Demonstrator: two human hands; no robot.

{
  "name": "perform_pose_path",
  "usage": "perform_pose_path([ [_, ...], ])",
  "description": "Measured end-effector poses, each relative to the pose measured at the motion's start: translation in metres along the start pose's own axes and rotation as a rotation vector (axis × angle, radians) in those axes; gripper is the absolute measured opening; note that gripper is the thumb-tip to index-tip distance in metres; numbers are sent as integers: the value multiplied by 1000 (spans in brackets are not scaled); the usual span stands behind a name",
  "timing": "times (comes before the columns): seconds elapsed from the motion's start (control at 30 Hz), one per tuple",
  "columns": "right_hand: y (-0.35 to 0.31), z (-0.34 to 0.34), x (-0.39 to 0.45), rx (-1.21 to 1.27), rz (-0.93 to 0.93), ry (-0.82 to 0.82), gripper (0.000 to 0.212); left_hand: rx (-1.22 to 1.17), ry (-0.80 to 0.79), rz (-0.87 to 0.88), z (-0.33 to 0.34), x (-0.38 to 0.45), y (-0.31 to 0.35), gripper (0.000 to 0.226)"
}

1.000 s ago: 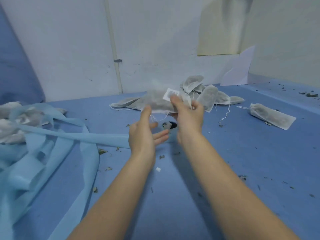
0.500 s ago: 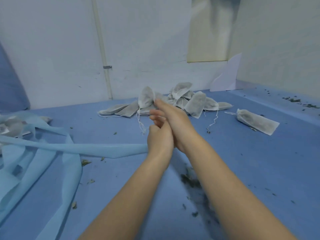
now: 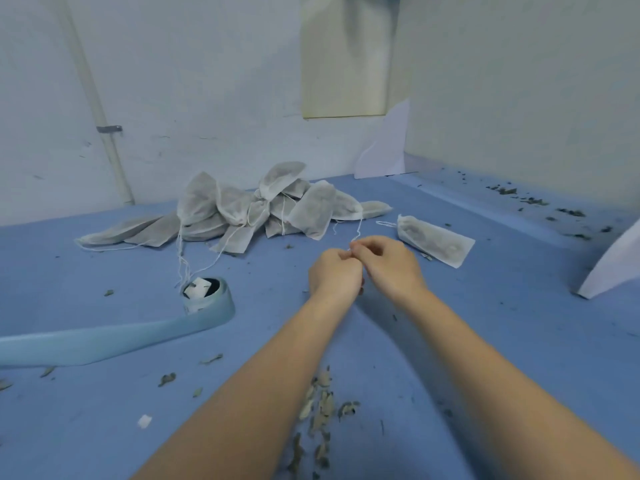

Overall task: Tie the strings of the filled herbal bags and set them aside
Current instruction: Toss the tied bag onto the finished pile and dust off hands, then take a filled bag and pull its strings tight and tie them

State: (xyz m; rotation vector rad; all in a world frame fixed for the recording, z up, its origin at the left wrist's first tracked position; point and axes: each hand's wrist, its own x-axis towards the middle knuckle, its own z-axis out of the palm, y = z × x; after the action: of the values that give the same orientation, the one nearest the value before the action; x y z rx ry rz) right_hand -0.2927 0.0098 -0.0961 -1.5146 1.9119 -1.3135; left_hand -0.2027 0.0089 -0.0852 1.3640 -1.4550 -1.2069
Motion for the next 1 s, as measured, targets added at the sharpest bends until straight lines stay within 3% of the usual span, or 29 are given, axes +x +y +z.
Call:
perform_pose_path([
  [0.1,29,-7,30,-431,-58,33,32,-19,27,-5,6,17,-2,18],
  [0.2,50,-12,53,-761,48,1,43,-103,41,-25,7,27,-6,22],
  [0.33,62,-15,74,-851,217,-82,63,-150,45,-30,9,27,-10,18],
  [0.43,62,-13,76,-886,184,-6,71,-154,52,-25,9,29,-13,18],
  [0.63,40,-1,48,-462,49,154,68,-90,56,4,7,34,-15,28],
  [0.77,6,-1,20,-87,-17,163,53,84,21,82,-1,29,-11,43],
  [0.87,-22,-2,-6,287,33,134,20,158,-37,162,-9,22,-4,71],
  [1.0,-45,-1,-32,757,184,30,13,270,18,292,-26,13,5,79],
])
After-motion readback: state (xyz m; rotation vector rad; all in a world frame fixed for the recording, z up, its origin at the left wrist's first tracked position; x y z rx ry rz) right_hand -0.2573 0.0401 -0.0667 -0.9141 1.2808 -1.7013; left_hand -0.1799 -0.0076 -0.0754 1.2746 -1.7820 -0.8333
